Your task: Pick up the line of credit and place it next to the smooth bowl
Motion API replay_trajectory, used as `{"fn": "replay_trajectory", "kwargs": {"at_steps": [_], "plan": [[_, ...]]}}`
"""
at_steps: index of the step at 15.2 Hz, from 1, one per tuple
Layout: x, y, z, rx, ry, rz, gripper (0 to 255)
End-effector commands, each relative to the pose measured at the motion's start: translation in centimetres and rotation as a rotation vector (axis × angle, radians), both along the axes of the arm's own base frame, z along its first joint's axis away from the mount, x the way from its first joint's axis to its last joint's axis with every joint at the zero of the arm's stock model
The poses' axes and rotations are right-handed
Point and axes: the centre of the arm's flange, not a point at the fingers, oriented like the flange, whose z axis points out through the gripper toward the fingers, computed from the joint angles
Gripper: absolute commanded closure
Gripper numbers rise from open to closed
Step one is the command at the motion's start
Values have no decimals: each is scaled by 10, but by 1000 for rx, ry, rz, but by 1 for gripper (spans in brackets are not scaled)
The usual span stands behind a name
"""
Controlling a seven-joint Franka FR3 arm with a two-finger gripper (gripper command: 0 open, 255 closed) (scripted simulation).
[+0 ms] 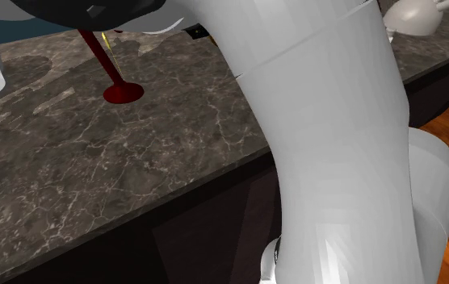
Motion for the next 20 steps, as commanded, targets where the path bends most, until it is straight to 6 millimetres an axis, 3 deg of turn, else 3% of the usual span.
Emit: {"fn": "replay_trajectory", "kwargs": {"at_steps": [1,2,3,8,12,20], "plan": [[0,0,0,0,0,0,255],[0,0,0,0,0,0,255],[0,0,0,0,0,0,0],[0,0,0,0,0,0,0],[0,-28,42,0,0,0,0],[0,-28,42,0,0,0,0]]}}
